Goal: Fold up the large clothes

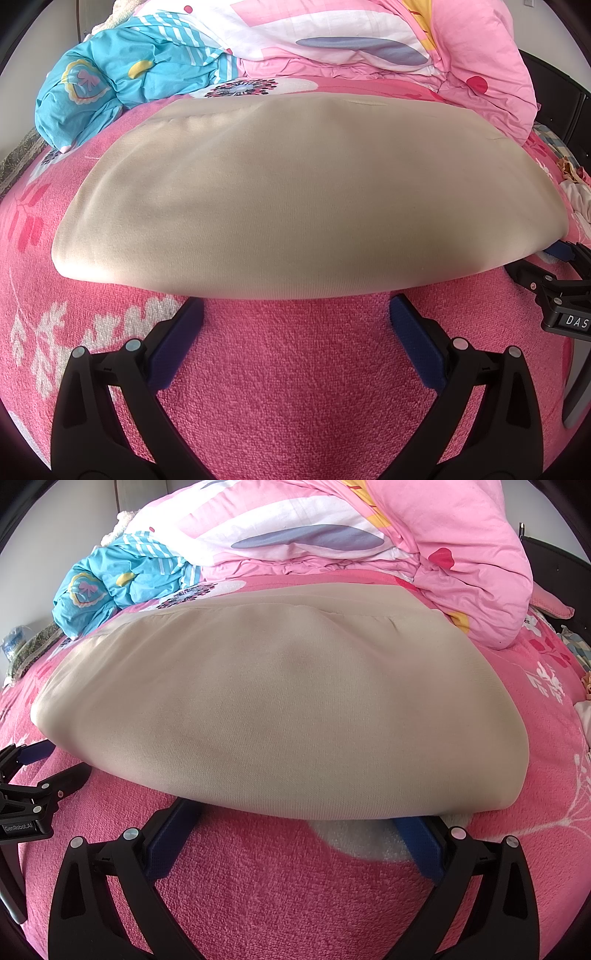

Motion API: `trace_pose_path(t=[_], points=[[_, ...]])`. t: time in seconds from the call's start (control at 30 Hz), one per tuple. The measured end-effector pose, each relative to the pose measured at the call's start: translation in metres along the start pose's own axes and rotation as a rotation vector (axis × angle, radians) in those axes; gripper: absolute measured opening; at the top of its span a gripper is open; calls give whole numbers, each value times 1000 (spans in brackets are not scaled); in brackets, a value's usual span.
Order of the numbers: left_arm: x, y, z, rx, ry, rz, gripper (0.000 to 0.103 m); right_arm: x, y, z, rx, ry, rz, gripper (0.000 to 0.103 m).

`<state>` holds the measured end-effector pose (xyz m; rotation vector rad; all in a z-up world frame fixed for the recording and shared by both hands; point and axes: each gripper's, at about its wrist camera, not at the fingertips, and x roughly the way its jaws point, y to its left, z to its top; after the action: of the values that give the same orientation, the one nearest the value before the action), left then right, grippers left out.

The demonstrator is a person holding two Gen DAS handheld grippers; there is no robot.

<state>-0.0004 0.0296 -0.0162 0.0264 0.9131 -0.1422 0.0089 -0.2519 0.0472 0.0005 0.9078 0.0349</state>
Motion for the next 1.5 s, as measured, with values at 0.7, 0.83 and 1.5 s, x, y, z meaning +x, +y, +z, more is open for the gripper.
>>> trace_pose_path(t=[0.7, 0.83, 1.5], points=[[1, -1, 3, 0, 0, 0, 97, 0, 1, 0, 1, 0, -1, 97], [1, -1, 2, -1, 1, 0, 97, 0, 1, 0, 1, 0, -1, 97], [2, -1, 4, 0, 0, 0, 97, 0, 1, -1, 1, 0, 0, 97]])
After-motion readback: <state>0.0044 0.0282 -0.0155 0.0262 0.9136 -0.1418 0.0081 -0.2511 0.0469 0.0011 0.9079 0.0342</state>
